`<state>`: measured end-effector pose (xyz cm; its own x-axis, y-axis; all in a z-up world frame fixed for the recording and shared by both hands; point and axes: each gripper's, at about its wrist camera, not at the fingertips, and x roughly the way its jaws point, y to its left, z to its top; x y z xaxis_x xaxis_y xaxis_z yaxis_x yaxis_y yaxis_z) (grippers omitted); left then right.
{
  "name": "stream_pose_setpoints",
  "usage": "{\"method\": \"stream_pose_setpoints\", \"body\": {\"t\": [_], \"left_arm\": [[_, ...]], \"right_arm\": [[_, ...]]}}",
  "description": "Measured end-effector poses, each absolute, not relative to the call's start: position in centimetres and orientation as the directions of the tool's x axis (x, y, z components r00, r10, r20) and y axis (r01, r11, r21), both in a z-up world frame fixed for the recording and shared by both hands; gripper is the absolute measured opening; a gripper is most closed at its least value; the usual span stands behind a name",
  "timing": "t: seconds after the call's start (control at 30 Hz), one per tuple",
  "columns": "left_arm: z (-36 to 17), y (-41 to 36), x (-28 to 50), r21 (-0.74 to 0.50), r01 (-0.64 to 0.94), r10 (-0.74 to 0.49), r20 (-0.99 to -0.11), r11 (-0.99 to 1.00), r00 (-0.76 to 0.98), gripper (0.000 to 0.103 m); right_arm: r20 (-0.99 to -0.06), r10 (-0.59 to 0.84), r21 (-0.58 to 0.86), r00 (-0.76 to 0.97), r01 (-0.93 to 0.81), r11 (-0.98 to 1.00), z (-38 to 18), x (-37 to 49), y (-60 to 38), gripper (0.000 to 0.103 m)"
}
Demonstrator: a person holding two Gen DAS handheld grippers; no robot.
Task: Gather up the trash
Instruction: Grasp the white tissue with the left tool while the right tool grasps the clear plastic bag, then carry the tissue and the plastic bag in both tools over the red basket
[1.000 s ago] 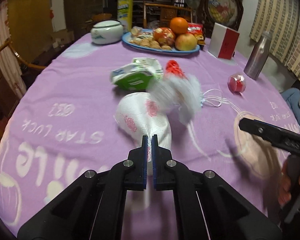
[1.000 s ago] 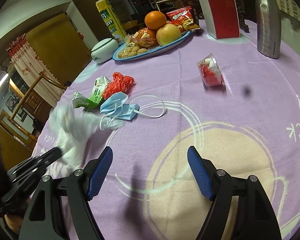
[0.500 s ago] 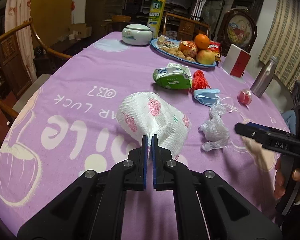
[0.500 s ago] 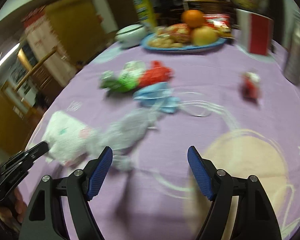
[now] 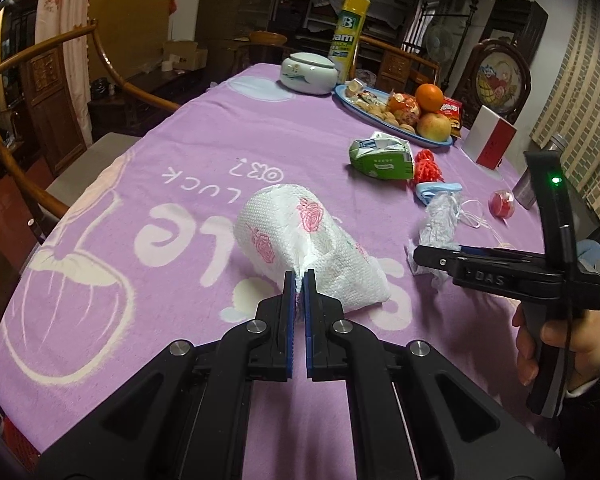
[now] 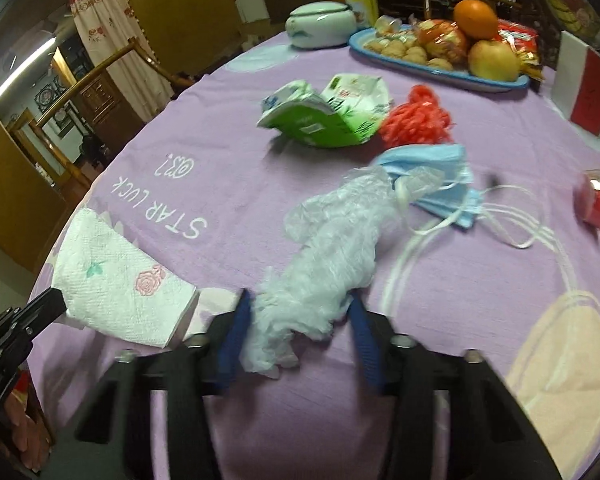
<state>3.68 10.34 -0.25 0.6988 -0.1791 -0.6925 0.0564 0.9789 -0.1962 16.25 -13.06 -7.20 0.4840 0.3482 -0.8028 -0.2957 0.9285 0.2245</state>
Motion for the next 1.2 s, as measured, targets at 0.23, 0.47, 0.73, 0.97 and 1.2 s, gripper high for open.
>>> {"method": "stream_pose_setpoints", "body": {"t": [0.23,0.47,0.73,0.97,1.2], "left_arm": [[0.0,11.0,2.3,-0.193,0.042,-0.165,-0.685,0.980,0.710,0.005],[1.3,12.2,0.6,-0.197,0.009,-0.140,-0.663,0.980,0.735,0.005],[2.4,13.3,-2.4,-0.183,-0.026,-0.099,-0.643,0.983,0.759,0.005],[3.2,15.3,-5.7,-0.168,-0.082,-0.043,-0.629,0.982,0.776,0.005],[4.2,18.6,-9.4,-0.172,-0.170,0.031,-0.611,0.970,0.791,0.005]], "right_arm": [[-0.752,0.463,0.307,0.469,-0.372,0.876,-5.7,15.0,-12.4,0.022],[-0.682,0.557,0.354,0.474,-0.453,0.818,-2.5,11.5,-12.8,0.022],[-0.662,0.582,0.356,0.471,-0.487,0.798,-1.6,8.8,-13.0,0.022],[-0.654,0.618,0.349,0.437,-0.550,0.758,-1.7,6.5,-10.7,0.022],[-0.633,0.680,0.339,0.370,-0.657,0.673,-0.7,3.6,-6.3,0.022]]}}
